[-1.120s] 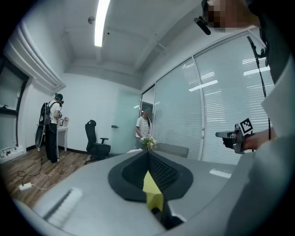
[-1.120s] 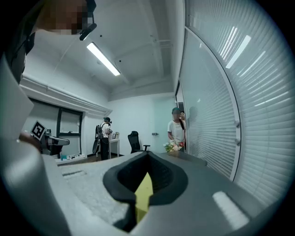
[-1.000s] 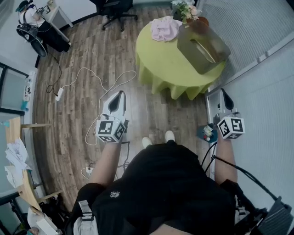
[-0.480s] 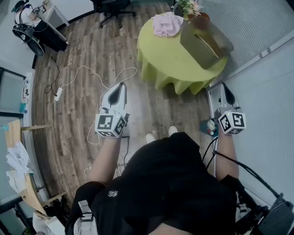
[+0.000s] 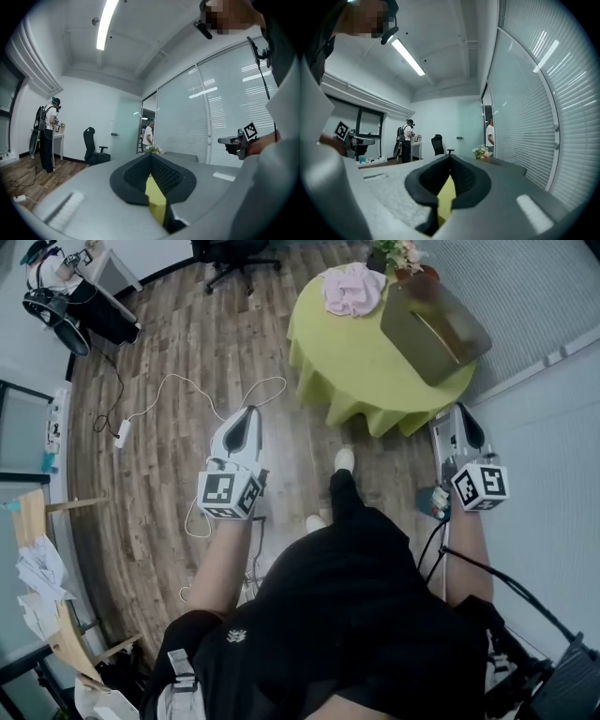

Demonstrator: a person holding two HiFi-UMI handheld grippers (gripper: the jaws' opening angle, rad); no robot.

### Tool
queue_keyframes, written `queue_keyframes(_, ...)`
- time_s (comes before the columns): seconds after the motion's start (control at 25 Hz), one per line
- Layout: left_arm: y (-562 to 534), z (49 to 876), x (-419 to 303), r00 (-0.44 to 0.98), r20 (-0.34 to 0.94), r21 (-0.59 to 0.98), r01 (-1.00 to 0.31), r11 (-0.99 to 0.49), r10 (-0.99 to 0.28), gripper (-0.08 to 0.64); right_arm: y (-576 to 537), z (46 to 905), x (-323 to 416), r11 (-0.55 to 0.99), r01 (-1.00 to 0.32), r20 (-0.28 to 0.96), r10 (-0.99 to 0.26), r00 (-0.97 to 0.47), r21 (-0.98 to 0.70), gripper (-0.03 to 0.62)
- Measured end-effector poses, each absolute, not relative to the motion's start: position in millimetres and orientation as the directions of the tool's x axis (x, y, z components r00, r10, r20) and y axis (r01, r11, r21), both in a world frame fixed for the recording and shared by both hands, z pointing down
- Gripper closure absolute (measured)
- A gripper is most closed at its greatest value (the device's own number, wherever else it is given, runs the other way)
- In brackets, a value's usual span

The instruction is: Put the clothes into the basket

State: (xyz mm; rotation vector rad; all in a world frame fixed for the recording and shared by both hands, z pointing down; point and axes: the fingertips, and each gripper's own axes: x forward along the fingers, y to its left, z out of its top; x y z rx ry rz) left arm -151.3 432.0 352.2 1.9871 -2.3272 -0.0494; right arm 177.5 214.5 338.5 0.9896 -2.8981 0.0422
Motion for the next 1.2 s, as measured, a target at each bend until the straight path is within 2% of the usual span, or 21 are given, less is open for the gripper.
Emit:
queue_keyframes(0.44, 330, 351, -207, -0.186, 0.083, 0.052, -0.980, 0.191, -0.979, 0.554, 89, 353, 112, 0.781, -0.620, 0.066, -0.616, -0.785, -0.074, 0.591)
queue_keyframes(0.64, 256, 359, -224, -0.203, 0.133, 0.063, -0.975, 0.213, -0.970, 0.554, 14, 360, 105, 0.741, -0.669, 0.110, -0.661, -0.743, -0.065, 0.591)
queue_keyframes(1.2, 99, 362, -228, -0.088, 0.146, 0.033, -0.995, 0.094, -0.985, 0.554, -113, 368, 97, 0.723, -0.687, 0.107, -0.679, -0.726, -0.075, 0.591)
